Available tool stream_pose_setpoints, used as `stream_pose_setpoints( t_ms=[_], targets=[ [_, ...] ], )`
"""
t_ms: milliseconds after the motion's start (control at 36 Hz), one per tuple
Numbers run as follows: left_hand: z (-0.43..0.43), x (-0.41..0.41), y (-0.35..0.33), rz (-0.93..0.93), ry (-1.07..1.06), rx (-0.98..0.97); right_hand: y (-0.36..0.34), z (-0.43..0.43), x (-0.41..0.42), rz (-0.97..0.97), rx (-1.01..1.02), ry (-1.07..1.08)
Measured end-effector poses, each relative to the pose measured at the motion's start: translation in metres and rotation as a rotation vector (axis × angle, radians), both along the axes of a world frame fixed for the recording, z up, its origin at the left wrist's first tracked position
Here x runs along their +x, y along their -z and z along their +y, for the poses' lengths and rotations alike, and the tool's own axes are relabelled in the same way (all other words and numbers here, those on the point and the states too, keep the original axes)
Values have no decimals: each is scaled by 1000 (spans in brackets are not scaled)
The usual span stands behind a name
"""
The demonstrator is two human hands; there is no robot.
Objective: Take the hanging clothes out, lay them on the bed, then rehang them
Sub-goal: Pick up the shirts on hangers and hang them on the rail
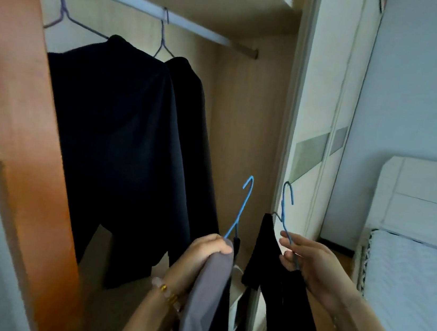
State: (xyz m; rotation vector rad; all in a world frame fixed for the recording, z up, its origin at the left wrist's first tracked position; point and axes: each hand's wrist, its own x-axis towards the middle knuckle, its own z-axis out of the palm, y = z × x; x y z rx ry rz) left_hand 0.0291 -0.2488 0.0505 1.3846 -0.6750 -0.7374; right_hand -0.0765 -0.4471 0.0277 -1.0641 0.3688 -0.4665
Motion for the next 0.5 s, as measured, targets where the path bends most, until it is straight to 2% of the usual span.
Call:
stream_pose_setpoints(
  t_ms=[83,222,500],
  targets=[
    [-21,7,-5,23,9,-68,-1,-13,12,4,3,-24],
    [-57,29,-12,-60,-19,-119,-6,-38,43,-18,6,-19],
    [-147,111,-17,-121,-239,-149,-24,-129,147,-104,-37,-183]
  ],
)
